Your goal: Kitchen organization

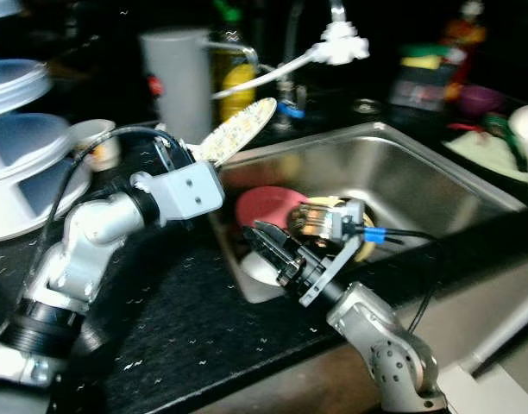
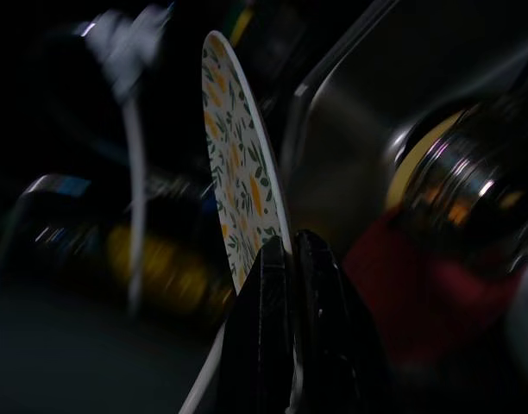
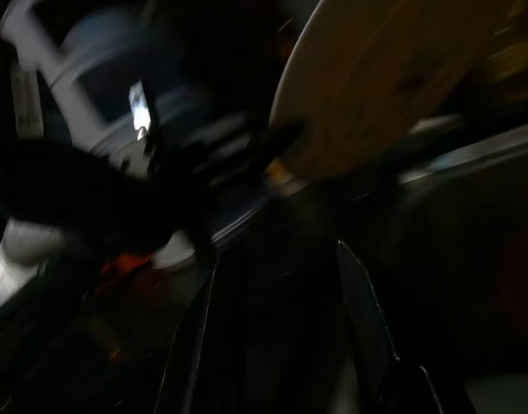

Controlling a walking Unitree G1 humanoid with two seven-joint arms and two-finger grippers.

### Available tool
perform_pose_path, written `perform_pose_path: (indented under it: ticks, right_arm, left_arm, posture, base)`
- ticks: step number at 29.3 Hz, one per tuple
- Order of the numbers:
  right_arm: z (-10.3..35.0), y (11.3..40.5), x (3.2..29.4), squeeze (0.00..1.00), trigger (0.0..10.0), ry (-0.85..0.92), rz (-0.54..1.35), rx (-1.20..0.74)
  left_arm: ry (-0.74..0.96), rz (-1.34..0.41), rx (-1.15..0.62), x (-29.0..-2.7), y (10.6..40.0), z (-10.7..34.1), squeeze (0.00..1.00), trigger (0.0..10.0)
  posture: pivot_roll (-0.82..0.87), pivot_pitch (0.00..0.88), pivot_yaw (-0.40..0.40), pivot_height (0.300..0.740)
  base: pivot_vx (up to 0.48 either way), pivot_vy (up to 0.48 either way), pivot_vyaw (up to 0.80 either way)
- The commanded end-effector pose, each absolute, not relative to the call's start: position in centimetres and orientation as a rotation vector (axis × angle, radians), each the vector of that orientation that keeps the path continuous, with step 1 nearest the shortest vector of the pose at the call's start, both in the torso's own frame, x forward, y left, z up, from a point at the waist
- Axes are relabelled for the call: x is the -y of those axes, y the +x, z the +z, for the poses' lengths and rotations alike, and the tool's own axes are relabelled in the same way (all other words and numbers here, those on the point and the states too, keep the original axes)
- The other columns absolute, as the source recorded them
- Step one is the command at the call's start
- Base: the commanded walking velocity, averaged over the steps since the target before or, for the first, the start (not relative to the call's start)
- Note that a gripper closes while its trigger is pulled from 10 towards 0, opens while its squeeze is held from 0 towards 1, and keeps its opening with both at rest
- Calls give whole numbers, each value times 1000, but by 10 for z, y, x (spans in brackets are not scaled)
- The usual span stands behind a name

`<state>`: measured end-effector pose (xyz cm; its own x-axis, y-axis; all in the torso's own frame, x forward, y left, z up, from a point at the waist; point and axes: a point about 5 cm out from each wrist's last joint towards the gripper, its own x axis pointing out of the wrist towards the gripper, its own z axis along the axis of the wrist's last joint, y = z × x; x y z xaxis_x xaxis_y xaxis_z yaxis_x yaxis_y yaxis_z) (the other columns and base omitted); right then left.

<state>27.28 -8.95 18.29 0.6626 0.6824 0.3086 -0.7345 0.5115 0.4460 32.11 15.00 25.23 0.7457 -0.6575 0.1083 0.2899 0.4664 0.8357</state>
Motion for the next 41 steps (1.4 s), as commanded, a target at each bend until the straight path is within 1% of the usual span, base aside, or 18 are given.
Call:
perform_pose_path:
  ticks: [1, 4, 8, 9, 10, 11, 13, 15, 16, 17, 18, 20, 25, 37, 38, 39, 40, 41]
  right_arm:
    - [183, 277, 96, 0, 10000, 623, 800, 117]
    - [182, 279, 100, 0, 10000, 631, 762, 124]
    - [182, 279, 101, 0, 10000, 629, 752, 125]
    - [182, 279, 101, 0, 10000, 629, 752, 125]
    - [182, 280, 101, 0, 10000, 632, 747, 125]
    - [182, 280, 101, 0, 10000, 632, 747, 125]
    - [181, 281, 102, 0, 10000, 633, 740, 124]
    - [181, 281, 102, 0, 10000, 633, 740, 124]
    - [181, 281, 102, 0, 10000, 632, 739, 123]
    - [180, 281, 102, 0, 10000, 632, 739, 122]
    - [180, 281, 101, 0, 10000, 631, 741, 121]
    - [180, 281, 101, 0, 10000, 629, 743, 118]
    - [179, 282, 100, 0, 10000, 625, 745, 114]
    - [179, 281, 99, 0, 10000, 621, 746, 110]
    - [179, 281, 99, 0, 10000, 621, 746, 110]
    - [179, 281, 99, 0, 10000, 622, 746, 110]
    - [179, 281, 99, 0, 10000, 622, 746, 110]
    - [179, 281, 98, 0, 10000, 623, 747, 109]
  left_arm:
    - [871, -604, 446, -150, 317, 252, 0, 0]
    - [763, -640, 407, -145, 312, 245, 0, 0]
    - [735, -635, 299, -145, 315, 233, 0, 0]
    - [735, -635, 299, -145, 315, 233, 0, 0]
    - [700, -615, 234, -147, 317, 226, 0, 0]
    - [700, -615, 234, -147, 317, 226, 0, 0]
    - [572, -592, 127, -149, 320, 216, 0, 0]
    - [572, -592, 127, -149, 320, 216, 0, 0]
    - [495, -581, 81, -149, 321, 213, 0, 2275]
    - [425, -583, 37, -147, 321, 209, 0, 7725]
    - [367, -587, 4, -144, 321, 206, 0, 10000]
    - [305, -588, -35, -141, 321, 202, 0, 10000]
    - [227, -542, -136, -141, 325, 192, 0, 10000]
    - [205, -454, -225, -147, 327, 184, 0, 10000]
    - [205, -448, -233, -148, 326, 182, 333, 10000]
    - [206, -435, -245, -150, 326, 180, 851, 10000]
    - [206, -435, -245, -150, 326, 180, 851, 10000]
    - [198, -424, -260, -152, 326, 179, 1000, 10000]
  posture:
    - [-3, 0, 14, 740]
    - [-8, 0, 19, 740]
    - [-11, 0, 21, 740]
    - [-11, 0, 21, 740]
    - [-13, 0, 21, 740]
    - [-13, 0, 21, 740]
    - [-15, 0, 20, 740]
    - [-15, 0, 20, 740]
    - [-14, 0, 18, 740]
    - [-13, 0, 18, 740]
    - [-13, 0, 18, 740]
    - [-14, 0, 17, 740]
    - [-14, 0, 18, 740]
    - [-19, 0, 24, 740]
    - [-18, 0, 24, 740]
    - [-17, 0, 24, 740]
    - [-17, 0, 24, 740]
    - [-17, 0, 24, 740]
  base:
    - [0, 0, -800]
    - [0, 0, -800]
    - [0, 0, -800]
    - [0, 0, -800]
    - [0, 0, -800]
    - [0, 0, -800]
    - [0, 0, 0]
    - [0, 0, 0]
    - [0, 0, 0]
    - [0, 0, 0]
    - [0, 0, 0]
    - [0, 0, 0]
    - [0, 0, 0]
    - [0, 0, 0]
    - [0, 0, 0]
    - [0, 0, 0]
    - [0, 0, 0]
    - [0, 0, 0]
